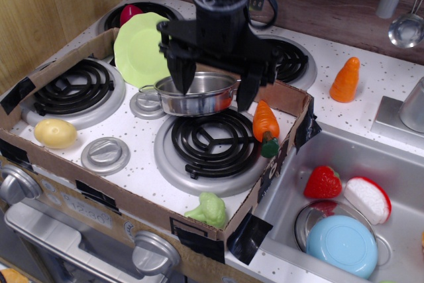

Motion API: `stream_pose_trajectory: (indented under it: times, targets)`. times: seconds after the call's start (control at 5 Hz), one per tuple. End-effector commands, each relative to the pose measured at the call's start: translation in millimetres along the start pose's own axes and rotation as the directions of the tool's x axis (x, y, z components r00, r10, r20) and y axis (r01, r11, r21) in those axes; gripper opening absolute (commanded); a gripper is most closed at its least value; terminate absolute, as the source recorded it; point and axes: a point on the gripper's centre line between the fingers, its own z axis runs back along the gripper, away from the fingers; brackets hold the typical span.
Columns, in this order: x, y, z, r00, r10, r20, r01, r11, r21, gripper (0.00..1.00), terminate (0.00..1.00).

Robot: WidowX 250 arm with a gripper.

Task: Put broccoli in pot

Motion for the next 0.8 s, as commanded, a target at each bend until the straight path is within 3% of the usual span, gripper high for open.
stream_pose_trajectory:
  times: [0.0,0.4,0.6]
  targets:
    - [-7.6,0.3,-6.0,0.999,0.037,0.032,-0.036,0.999,-0.015,1.0,0.0]
    - [-46.8,5.1,-13.1,0.99,0.109,0.093,-0.109,0.994,-0.002,1.0,0.0]
    - [-53.9,4.7,-15.2,0.991,0.107,0.086,-0.106,0.994,-0.016,1.0,0.0]
